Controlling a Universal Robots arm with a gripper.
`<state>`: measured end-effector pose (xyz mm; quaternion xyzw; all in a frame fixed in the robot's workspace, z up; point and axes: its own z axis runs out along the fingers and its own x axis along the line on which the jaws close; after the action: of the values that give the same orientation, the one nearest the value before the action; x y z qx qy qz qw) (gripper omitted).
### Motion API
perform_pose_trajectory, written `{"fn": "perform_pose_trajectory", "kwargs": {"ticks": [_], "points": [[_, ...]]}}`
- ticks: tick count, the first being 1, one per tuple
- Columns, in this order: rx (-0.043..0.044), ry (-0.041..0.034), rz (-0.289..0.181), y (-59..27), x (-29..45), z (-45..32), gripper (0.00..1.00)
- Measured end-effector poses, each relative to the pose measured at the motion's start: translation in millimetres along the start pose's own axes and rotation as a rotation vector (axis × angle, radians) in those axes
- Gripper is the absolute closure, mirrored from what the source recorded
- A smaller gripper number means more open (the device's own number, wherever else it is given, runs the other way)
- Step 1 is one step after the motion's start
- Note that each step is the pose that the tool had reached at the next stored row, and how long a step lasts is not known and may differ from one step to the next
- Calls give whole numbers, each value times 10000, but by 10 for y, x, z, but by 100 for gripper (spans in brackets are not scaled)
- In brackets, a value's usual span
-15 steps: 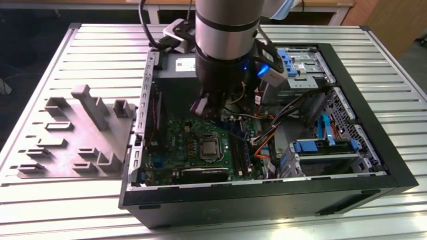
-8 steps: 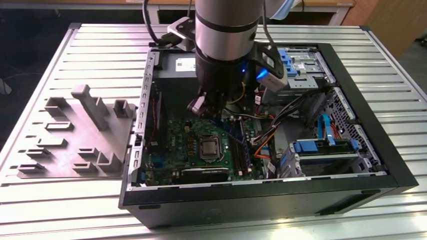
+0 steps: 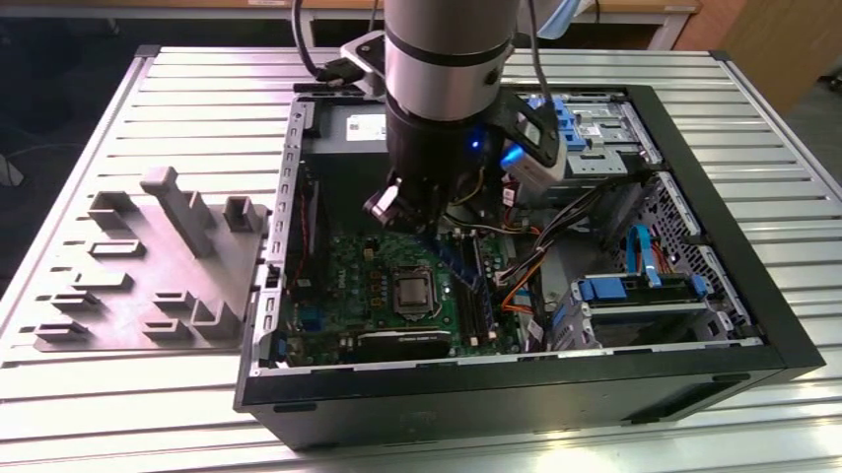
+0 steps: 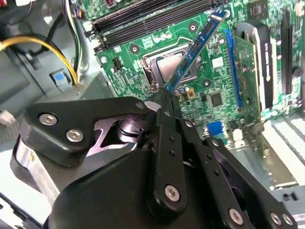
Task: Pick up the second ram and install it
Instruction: 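Insert the second ram into the second slot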
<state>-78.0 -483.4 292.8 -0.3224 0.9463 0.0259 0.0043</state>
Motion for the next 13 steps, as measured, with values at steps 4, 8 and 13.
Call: {"fn": "perform_pose_trajectory", "kwargs": {"ticks": [4,8,13], "points": [[18,-35,728,0,0,8,89],[36,-68,1452,-1,0,15,89],[58,-110,2360,-1,0,25,89]]}}
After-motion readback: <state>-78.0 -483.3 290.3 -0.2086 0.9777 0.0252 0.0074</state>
